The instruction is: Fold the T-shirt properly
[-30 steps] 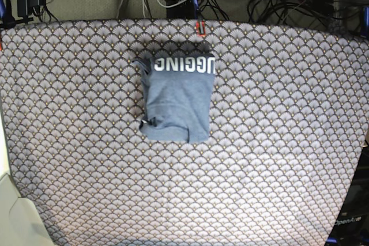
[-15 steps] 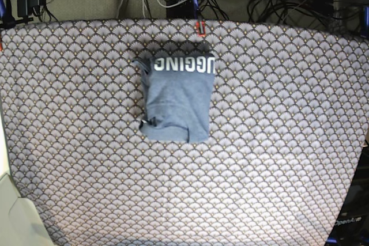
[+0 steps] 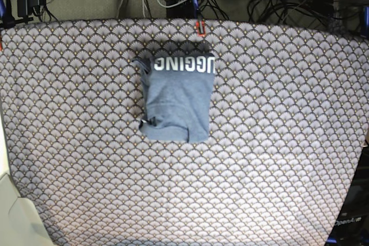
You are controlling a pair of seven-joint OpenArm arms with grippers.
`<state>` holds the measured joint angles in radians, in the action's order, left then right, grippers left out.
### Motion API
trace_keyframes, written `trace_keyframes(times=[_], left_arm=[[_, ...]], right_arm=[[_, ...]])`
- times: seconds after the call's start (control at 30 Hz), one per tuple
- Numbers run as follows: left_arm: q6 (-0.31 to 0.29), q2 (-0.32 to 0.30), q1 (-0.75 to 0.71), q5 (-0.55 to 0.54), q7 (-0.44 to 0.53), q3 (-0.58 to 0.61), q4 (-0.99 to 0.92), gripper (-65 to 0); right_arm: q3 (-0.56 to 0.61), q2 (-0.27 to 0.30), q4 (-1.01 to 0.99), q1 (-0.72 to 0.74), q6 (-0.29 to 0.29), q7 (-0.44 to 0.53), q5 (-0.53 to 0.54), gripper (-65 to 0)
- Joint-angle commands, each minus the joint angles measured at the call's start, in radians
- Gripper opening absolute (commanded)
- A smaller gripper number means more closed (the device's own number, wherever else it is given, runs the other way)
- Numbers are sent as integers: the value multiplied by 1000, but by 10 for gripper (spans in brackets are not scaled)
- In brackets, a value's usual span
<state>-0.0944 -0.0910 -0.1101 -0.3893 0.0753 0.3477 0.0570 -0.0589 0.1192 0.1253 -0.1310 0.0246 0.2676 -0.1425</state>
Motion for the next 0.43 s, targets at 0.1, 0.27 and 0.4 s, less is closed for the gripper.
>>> trace_keyframes(times=[0.1, 0.27, 0.4], left_arm=[[0, -5, 25, -3, 11, -3, 2, -647], [0, 9, 26, 2, 129, 0, -7, -647], [0, 12, 25, 5, 131, 4, -7, -647]], right_arm=[[0, 6, 3, -2, 21, 17, 2, -650], [1, -2, 3, -2, 21, 20, 2, -650], [0, -3, 3, 0, 19, 31, 2, -650]])
